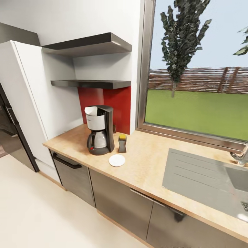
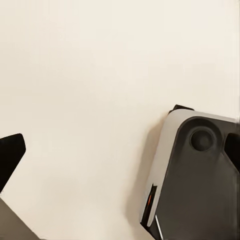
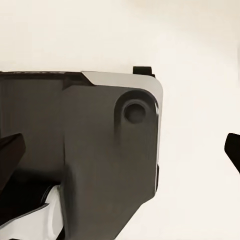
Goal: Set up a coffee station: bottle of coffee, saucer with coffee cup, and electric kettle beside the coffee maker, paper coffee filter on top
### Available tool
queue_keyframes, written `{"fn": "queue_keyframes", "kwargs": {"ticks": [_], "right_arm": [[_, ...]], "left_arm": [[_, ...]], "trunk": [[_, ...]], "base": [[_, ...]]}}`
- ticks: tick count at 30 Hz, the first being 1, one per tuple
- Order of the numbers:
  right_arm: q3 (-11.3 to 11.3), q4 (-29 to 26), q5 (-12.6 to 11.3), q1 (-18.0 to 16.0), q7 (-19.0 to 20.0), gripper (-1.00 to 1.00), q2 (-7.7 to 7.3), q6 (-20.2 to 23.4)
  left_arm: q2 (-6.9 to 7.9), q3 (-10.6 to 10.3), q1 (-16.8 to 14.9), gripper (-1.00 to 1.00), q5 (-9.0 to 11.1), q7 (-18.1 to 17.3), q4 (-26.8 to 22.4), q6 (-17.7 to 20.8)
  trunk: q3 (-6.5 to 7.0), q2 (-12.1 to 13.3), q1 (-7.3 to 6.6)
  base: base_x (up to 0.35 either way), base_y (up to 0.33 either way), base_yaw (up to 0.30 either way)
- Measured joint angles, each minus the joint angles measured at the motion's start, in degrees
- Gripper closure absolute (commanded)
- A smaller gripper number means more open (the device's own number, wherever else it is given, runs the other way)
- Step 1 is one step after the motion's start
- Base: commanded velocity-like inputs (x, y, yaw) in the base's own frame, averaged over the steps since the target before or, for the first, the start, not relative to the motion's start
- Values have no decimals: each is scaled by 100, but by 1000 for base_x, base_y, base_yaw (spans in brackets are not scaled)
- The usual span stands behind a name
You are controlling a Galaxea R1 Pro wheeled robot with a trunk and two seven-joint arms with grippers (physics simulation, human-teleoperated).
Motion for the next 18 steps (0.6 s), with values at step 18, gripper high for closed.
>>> {"fn": "queue_keyframes", "kwargs": {"ticks": [18], "right_arm": [[0, 0, 2, 122, 0, -100, -3, 0]], "left_arm": [[-376, 0, -13, -100, 30, -27, -61, -1]], "trunk": [[82, -4, 1]], "base": [[0, 0, -226]]}}
